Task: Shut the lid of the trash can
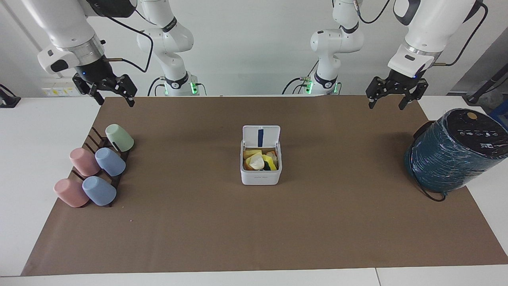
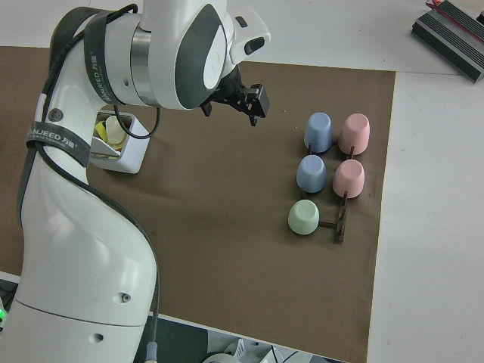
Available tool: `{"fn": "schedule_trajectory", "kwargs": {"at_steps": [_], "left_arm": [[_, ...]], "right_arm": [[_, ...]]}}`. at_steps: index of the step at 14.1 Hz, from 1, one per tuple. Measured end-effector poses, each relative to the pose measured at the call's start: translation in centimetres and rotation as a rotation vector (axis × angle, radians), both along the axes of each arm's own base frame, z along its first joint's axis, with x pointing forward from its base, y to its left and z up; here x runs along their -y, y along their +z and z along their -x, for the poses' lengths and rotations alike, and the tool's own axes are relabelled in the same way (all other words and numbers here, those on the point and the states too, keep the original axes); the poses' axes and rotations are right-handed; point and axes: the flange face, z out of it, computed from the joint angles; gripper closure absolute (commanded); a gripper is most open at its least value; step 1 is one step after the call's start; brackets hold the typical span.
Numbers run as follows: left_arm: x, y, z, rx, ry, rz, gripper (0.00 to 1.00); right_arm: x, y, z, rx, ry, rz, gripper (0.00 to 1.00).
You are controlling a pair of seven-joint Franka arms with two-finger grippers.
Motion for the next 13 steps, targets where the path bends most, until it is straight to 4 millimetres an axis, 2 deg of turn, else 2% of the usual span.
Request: {"fn": "schedule_trajectory", "kwargs": {"at_steps": [10, 12, 13], "left_arm": [[-0.4, -0.1, 0.2, -0.017, 0.007, -0.002, 0.00], [0.2, -0.1, 0.2, -0.014, 0.001, -0.001, 0.00], [1.6, 0.0, 0.3, -0.007, -0.004, 0.002, 0.00]], "right_arm": [[0.0, -0.2, 0.0, -0.004, 0.000, 0.000, 0.00], [0.0, -0.2, 0.0, -0.004, 0.000, 0.000, 0.00], [0.0, -0.2, 0.0, -0.004, 0.000, 0.000, 0.00]]}}
